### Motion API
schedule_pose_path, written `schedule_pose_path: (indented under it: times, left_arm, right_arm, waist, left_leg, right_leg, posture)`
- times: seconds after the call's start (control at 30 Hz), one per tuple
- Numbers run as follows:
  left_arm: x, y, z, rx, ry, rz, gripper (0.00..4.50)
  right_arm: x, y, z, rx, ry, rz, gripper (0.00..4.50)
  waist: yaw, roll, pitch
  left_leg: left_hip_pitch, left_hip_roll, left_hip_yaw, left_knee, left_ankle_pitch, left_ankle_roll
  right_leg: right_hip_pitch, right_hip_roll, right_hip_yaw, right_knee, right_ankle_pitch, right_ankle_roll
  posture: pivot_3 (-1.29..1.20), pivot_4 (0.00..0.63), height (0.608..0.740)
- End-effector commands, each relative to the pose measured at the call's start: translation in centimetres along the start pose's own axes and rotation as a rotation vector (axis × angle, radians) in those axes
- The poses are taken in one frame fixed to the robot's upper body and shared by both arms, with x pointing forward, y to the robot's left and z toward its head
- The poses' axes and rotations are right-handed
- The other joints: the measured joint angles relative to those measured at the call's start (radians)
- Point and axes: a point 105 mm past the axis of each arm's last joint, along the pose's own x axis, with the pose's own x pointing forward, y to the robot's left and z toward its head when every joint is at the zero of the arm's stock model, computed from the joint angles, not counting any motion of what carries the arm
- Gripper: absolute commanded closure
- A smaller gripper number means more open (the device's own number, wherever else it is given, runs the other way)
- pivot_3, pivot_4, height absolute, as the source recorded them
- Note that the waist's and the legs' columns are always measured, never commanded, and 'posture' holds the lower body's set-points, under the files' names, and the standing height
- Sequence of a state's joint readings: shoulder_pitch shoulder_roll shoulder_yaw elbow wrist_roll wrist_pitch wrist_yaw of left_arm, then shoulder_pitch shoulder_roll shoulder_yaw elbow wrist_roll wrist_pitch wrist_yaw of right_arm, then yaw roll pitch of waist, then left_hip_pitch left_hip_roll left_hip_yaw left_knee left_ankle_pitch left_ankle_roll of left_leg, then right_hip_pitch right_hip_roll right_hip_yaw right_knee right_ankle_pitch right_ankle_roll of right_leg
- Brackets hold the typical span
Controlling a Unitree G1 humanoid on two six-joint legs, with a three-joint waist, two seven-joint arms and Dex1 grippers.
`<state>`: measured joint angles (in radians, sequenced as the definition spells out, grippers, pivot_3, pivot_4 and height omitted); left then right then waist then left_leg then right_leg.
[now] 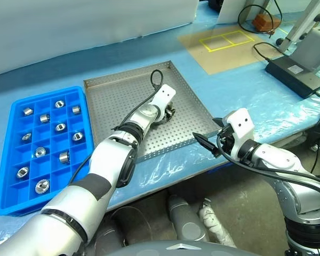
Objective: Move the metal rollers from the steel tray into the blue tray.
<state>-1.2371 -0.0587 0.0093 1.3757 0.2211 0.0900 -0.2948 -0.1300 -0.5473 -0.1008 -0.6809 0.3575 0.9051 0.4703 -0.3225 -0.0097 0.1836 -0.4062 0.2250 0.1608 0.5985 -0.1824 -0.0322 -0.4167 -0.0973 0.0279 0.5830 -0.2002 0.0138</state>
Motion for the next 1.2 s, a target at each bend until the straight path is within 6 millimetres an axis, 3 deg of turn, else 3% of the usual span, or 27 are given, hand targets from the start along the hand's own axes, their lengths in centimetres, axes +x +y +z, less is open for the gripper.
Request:
schedule_pose_path:
  times: [0.03,0.7,0.8,0.97,1.13,1.2]
  left_arm:
    - [0.0,0.1,-0.9,0.004,0.03,0.006,0.82]
    - [-0.8,2.2,0.7,-0.056,-0.039,-0.002,0.82]
    - [-1.1,2.7,1.9,-0.087,-0.08,-0.035,0.82]
    - [-3.3,4.9,6.5,-0.134,-0.249,-0.163,0.82]
    - [-5.5,7.3,7.9,-0.054,-0.286,-0.228,0.82]
    - [-6.3,7.7,7.9,-0.011,-0.284,-0.273,0.82]
  right_arm:
    - [-0.1,0.2,1.0,-0.022,-0.041,0.003,0.0]
    - [1.2,0.3,1.5,-0.027,-0.062,0.047,0.0]
    - [1.4,0.1,1.7,-0.028,-0.076,0.038,0.0]
    - [2.7,-1.5,2.3,-0.051,-0.096,-0.001,0.0]
    - [4.7,-1.9,3.4,-0.071,-0.142,0.034,0.0]
    - [6.2,-3.1,3.7,-0.054,-0.162,-0.005,0.0]
  waist:
    - [-0.001,0.0,0.0]
    - [-0.021,0.0,0.0]
    - [-0.021,0.0,0.0]
    - [-0.019,0.0,0.0]
    - [-0.018,0.0,0.0]
    - [-0.015,0.0,0.0]
  left_leg:
    - [0.0,0.0,0.0,0.0,0.0,0.0]
    - [-0.002,-0.003,0.0,0.0,-0.001,0.003]
    - [-0.002,-0.004,0.0,0.0,-0.001,0.003]
    - [-0.003,-0.008,0.0,0.0,-0.002,0.004]
    - [-0.004,-0.011,0.0,0.0,-0.002,0.005]
    - [-0.004,-0.01,0.0,0.0,-0.002,0.005]
  right_leg:
    - [0.0,0.0,0.0,0.0,0.0,0.0]
    - [0.0,-0.005,-0.002,-0.002,0.0,0.001]
    - [0.0,-0.006,-0.002,-0.002,0.0,0.001]
    - [-0.001,-0.01,-0.002,-0.002,0.0,0.001]
    - [-0.001,-0.011,-0.002,-0.002,0.0,0.001]
    - [-0.001,-0.011,-0.002,-0.002,0.0,0.001]
  posture:
    - [-0.91,0.15,0.74]
    - [-0.83,0.15,0.74]
    - [-0.82,0.15,0.74]
    - [-0.77,0.15,0.74]
    - [-0.72,0.15,0.74]
    - [-0.69,0.15,0.74]
